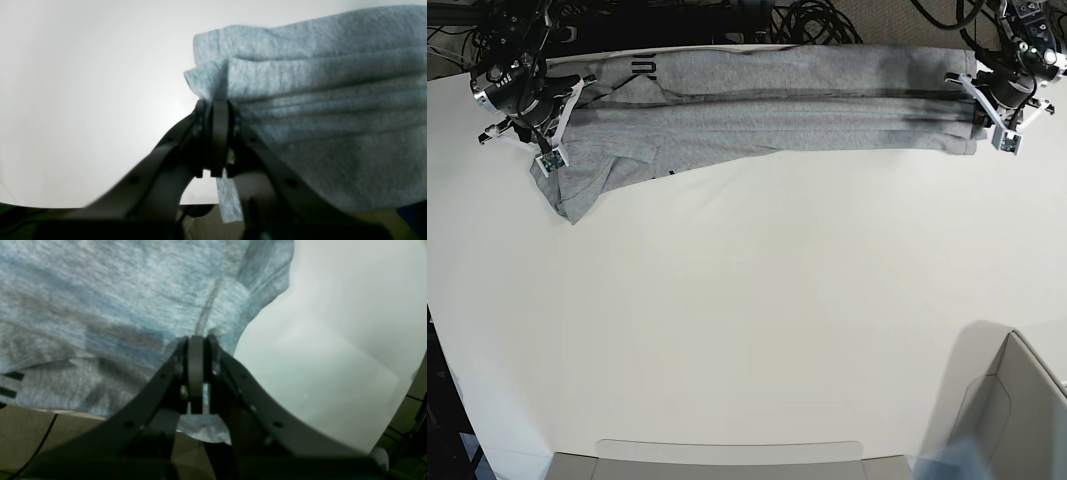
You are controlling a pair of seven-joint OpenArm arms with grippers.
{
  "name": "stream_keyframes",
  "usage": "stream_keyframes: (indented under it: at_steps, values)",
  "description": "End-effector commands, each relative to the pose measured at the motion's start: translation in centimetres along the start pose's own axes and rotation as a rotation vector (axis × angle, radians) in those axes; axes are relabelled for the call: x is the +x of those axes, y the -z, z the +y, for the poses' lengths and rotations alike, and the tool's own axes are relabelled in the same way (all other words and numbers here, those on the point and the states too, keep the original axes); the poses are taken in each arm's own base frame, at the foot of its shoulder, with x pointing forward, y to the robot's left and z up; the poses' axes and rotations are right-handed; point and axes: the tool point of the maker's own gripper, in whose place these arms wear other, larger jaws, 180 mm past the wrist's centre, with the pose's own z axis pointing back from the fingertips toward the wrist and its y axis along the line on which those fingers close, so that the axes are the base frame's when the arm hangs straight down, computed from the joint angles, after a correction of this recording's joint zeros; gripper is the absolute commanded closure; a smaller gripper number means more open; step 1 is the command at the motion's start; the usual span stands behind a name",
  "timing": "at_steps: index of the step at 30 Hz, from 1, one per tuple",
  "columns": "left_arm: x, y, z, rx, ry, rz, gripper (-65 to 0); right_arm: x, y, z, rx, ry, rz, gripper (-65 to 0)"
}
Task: Fold the T-shirt properly
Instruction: 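Lower the folded hem onto the shirt and open the left gripper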
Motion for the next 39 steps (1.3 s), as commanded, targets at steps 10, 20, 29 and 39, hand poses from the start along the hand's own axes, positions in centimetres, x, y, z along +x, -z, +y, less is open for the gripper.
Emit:
stream_keyframes:
  at_steps: [10,20,29,39]
  values:
    - [-0.6,0.3,0.8,0.015,-0.004,0.021,-20.9,-0.1,0.0,-0.1,-0.01,0.0,0.008,-4.8]
    - [0.7,-2.3,3.1,0.115,-0.044,-0.046,-29.9,-0.4,-0.1,0.1,-0.007,0.0,0.014,-22.9]
    - [0.2,-2.4,2.7,0.111,-0.061,-0.046,-31.2,-0.3,-0.1,0.2,-0.004,-0.001,0.01,-23.0]
    - [-0.7,-2.9,3.6,0.135,-0.083,-0.029,-44.1,-0.5,0.0,0.2,-0.002,-0.004,0.017,-22.9]
